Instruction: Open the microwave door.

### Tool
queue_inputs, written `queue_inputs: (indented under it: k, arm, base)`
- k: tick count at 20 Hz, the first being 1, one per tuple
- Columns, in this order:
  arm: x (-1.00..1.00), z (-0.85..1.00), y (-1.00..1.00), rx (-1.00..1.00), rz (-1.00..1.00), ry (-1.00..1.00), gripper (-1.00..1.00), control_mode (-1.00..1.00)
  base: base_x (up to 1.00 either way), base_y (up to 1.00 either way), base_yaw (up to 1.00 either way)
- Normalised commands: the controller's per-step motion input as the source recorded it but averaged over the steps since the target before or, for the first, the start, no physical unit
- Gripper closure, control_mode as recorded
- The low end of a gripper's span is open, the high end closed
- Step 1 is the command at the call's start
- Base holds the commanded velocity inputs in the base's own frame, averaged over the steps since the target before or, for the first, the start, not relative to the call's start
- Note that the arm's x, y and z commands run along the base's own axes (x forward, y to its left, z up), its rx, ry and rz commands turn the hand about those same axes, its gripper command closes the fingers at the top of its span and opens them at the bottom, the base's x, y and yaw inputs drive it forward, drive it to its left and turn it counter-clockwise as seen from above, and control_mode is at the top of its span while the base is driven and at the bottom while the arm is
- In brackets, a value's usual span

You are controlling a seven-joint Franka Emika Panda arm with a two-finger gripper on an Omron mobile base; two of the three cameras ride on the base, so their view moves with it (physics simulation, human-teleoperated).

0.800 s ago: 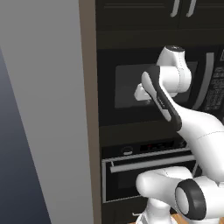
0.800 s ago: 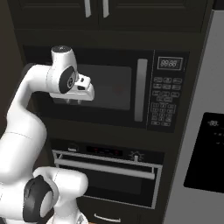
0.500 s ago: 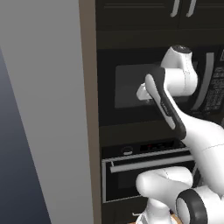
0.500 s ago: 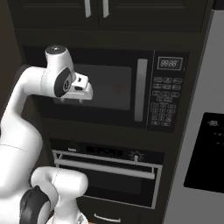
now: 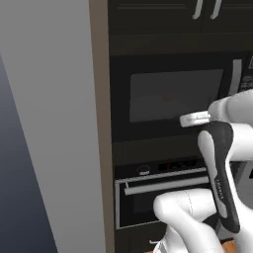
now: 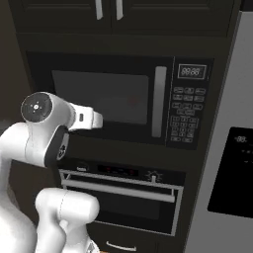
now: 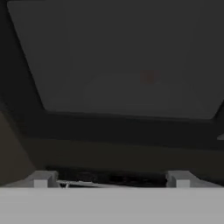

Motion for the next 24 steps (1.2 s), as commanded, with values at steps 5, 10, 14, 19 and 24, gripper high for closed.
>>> queue_inputs:
  k: [5,10,14,19,24]
  arm:
    - [-0.65,0.21,-0.93,0.01,0.0,-0.59,-1.0,-1.0]
    - [-0.31,0.24,-0.96,0.0,0.0,-0.56,-1.0,-1.0]
    - [0.0,0.0,-0.81,0.0,0.0,-0.37,-1.0,-1.0]
    - [0.3,-0.15,-0.31,0.0,0.03,-0.21,-1.0,-1.0]
    - [0.46,-0.06,-0.14,0.0,0.0,-0.01,-1.0,-1.0]
  base:
    - [0.0,0.0,0.0]
    - [0.0,0.0,0.0]
    - [0.0,0.0,0.0]
    - [0.0,0.0,0.0]
    - [0.0,0.0,0.0]
